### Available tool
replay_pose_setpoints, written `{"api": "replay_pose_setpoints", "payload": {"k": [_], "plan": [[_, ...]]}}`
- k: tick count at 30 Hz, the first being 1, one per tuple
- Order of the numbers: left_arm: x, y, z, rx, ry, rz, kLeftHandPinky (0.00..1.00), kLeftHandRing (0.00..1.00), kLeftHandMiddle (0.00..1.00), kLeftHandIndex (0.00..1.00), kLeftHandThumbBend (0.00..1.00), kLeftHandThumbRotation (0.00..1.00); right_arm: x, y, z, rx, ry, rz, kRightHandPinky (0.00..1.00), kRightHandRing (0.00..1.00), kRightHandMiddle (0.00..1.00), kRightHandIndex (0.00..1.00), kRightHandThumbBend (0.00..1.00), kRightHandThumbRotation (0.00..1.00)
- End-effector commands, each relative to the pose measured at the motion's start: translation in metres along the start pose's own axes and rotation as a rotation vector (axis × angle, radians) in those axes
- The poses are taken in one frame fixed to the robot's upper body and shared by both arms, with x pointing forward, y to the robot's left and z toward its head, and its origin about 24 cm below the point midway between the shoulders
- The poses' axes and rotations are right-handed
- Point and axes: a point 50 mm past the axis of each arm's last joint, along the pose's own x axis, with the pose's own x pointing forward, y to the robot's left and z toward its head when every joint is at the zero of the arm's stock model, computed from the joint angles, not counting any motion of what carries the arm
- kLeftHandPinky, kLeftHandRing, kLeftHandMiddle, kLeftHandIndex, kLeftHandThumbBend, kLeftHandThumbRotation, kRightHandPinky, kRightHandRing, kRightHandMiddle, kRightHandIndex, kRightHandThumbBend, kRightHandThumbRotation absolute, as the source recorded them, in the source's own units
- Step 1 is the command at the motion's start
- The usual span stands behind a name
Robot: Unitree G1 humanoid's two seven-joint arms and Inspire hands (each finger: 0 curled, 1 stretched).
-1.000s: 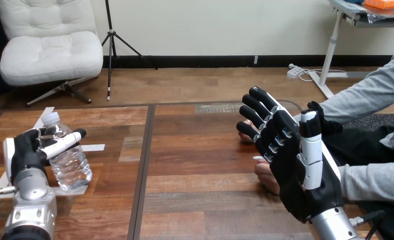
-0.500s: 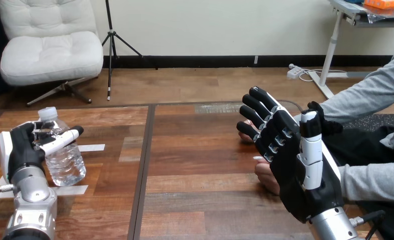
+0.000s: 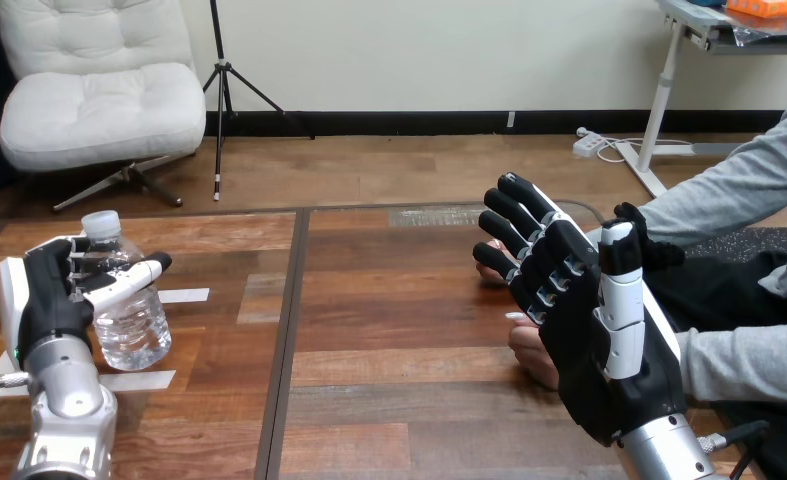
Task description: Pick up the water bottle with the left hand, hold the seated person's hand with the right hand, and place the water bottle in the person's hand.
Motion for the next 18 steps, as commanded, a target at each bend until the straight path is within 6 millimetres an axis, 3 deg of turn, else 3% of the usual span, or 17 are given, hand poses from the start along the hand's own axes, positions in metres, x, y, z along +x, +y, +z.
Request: {"api": "replay_pose_setpoints", "payload": {"k": [1,18], "plan": [[0.0057,0.0006,0.0342,0.0,-0.181,0.029,0.43,0.46,0.5,0.49,0.73,0.0,0.0108,0.0026,0.018,-0.018,-0.095,0.025,0.91,0.95,0.93,0.91,0.77,1.0],[0.0002,-0.0025,0.034,-0.002,-0.263,0.046,0.44,0.46,0.49,0.48,0.73,0.0,0.0117,0.002,0.0172,-0.019,-0.092,0.023,0.91,0.95,0.93,0.91,0.77,1.0]]}}
